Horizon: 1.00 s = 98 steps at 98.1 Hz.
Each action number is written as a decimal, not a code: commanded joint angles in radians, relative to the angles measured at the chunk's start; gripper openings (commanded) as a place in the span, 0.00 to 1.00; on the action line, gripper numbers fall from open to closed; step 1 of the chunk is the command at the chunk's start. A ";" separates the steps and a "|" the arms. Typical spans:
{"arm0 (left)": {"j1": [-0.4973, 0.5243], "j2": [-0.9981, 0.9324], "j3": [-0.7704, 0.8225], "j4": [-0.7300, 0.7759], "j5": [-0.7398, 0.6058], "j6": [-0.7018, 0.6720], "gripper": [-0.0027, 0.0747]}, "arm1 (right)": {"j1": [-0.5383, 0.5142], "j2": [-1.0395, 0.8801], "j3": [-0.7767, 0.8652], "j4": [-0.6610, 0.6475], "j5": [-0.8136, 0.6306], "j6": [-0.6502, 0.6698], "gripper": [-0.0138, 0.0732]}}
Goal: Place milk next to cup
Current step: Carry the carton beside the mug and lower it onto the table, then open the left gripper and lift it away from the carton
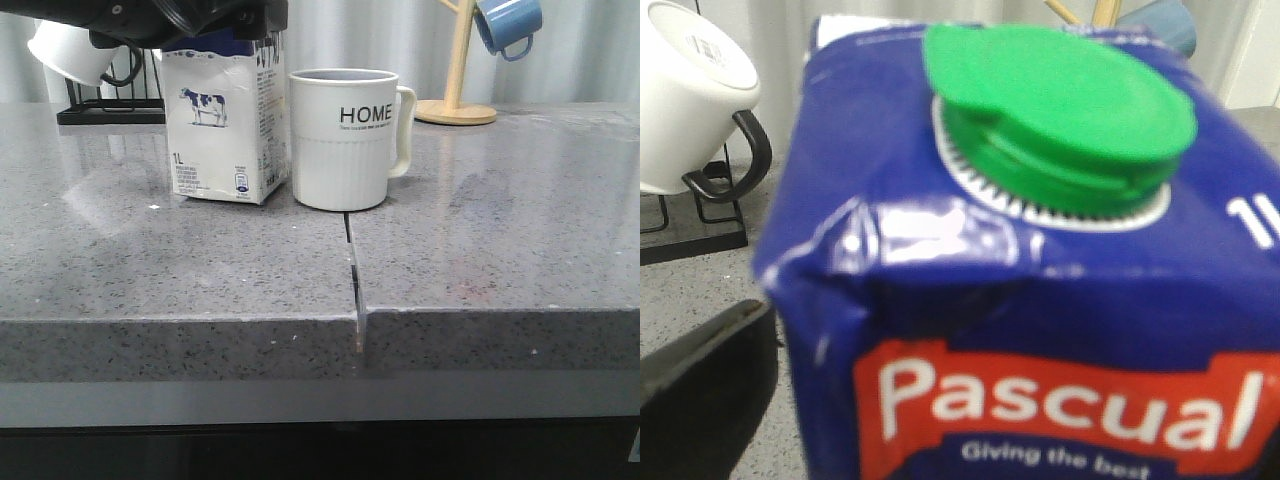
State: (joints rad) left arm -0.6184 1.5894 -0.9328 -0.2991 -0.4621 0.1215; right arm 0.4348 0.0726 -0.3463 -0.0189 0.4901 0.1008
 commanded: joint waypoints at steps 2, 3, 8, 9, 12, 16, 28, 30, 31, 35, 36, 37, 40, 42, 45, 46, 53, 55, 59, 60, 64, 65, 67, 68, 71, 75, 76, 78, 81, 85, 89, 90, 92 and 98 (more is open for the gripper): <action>-0.008 -0.056 -0.013 -0.003 -0.070 0.000 0.93 | 0.001 0.012 -0.022 0.001 -0.074 -0.007 0.14; -0.008 -0.060 -0.010 -0.003 -0.070 0.000 0.93 | 0.001 0.012 -0.022 0.001 -0.074 -0.007 0.14; -0.017 -0.077 0.013 -0.003 -0.075 0.000 0.93 | 0.001 0.012 -0.022 0.001 -0.074 -0.007 0.14; -0.017 -0.082 0.016 -0.003 -0.075 0.000 0.93 | 0.001 0.012 -0.022 0.001 -0.074 -0.007 0.14; -0.025 -0.093 0.028 -0.003 -0.078 0.000 0.93 | 0.001 0.012 -0.022 0.001 -0.074 -0.007 0.14; -0.032 -0.109 0.047 -0.003 -0.080 0.000 0.93 | 0.001 0.012 -0.022 0.001 -0.074 -0.007 0.14; -0.052 -0.163 0.101 -0.003 -0.080 0.000 0.93 | 0.001 0.012 -0.022 0.001 -0.074 -0.007 0.14; -0.052 -0.173 0.110 -0.003 -0.080 0.000 0.93 | 0.001 0.012 -0.022 0.001 -0.074 -0.007 0.14; -0.054 -0.177 0.113 -0.003 -0.080 0.000 0.93 | 0.001 0.012 -0.022 0.001 -0.074 -0.007 0.14; -0.054 -0.198 0.132 -0.003 -0.080 0.000 0.93 | 0.001 0.012 -0.022 0.001 -0.074 -0.007 0.14; -0.056 -0.201 0.139 -0.003 -0.080 0.000 0.93 | 0.001 0.012 -0.022 0.001 -0.074 -0.007 0.14; -0.056 -0.208 0.142 -0.003 -0.080 0.000 0.93 | 0.001 0.012 -0.022 0.001 -0.074 -0.007 0.14; -0.056 -0.224 0.154 -0.003 -0.080 0.000 0.93 | 0.001 0.012 -0.022 0.001 -0.074 -0.007 0.14; -0.056 -0.236 0.163 -0.003 -0.080 0.000 0.93 | 0.001 0.012 -0.022 0.001 -0.074 -0.007 0.14; -0.056 -0.252 0.176 -0.003 -0.080 0.000 0.93 | 0.001 0.012 -0.022 0.001 -0.074 -0.007 0.14; -0.056 -0.257 0.183 -0.003 -0.080 0.000 0.93 | 0.001 0.012 -0.022 0.001 -0.074 -0.007 0.14; -0.056 -0.299 0.215 -0.003 -0.080 0.000 0.92 | 0.001 0.012 -0.022 0.001 -0.074 -0.007 0.14; -0.056 -0.312 0.224 -0.003 -0.080 0.000 0.91 | 0.001 0.012 -0.022 0.001 -0.074 -0.007 0.14; -0.053 -0.338 0.239 -0.003 -0.077 0.002 0.88 | 0.001 0.012 -0.022 0.001 -0.074 -0.007 0.14; -0.051 -0.343 0.244 -0.003 -0.071 0.004 0.87 | 0.001 0.012 -0.022 0.001 -0.074 -0.007 0.14; -0.040 -0.368 0.253 -0.003 -0.049 0.006 0.81 | 0.001 0.012 -0.022 0.001 -0.074 -0.007 0.14; -0.038 -0.377 0.254 -0.003 -0.036 0.006 0.79 | 0.001 0.012 -0.022 0.001 -0.074 -0.007 0.14; -0.026 -0.390 0.256 -0.003 -0.016 0.009 0.76 | 0.001 0.012 -0.022 0.001 -0.074 -0.007 0.14; -0.023 -0.398 0.256 -0.003 0.000 0.012 0.73 | 0.001 0.012 -0.022 0.001 -0.074 -0.007 0.14; -0.004 -0.415 0.256 0.004 0.033 0.016 0.68 | 0.001 0.012 -0.022 0.001 -0.074 -0.007 0.14; 0.016 -0.440 0.256 0.032 0.080 0.018 0.61 | 0.001 0.012 -0.022 0.001 -0.074 -0.007 0.14; 0.025 -0.444 0.256 0.038 0.087 0.018 0.60 | 0.001 0.012 -0.022 0.001 -0.074 -0.007 0.14; 0.039 -0.457 0.256 0.054 0.108 0.018 0.57 | 0.001 0.012 -0.022 0.001 -0.074 -0.007 0.14; 0.057 -0.475 0.256 0.078 0.135 0.018 0.53 | 0.001 0.012 -0.022 0.001 -0.074 -0.007 0.14; 0.086 -0.502 0.256 0.109 0.175 0.018 0.46 | 0.001 0.012 -0.022 0.001 -0.074 -0.007 0.14; 0.110 -0.531 0.256 0.138 0.215 0.016 0.39 | 0.001 0.012 -0.022 0.001 -0.074 -0.007 0.14; 0.121 -0.536 0.256 0.143 0.222 0.016 0.38 | 0.001 0.012 -0.022 0.001 -0.074 -0.007 0.14; 0.136 -0.550 0.256 0.159 0.241 0.016 0.34 | 0.001 0.012 -0.022 0.001 -0.074 -0.007 0.14; 0.179 -0.588 0.256 0.203 0.299 0.016 0.25 | 0.001 0.012 -0.022 0.001 -0.074 -0.007 0.14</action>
State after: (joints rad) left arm -0.4904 1.0690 -0.6499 -0.1616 -0.1723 0.1356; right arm 0.4348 0.0726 -0.3463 -0.0189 0.4901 0.1008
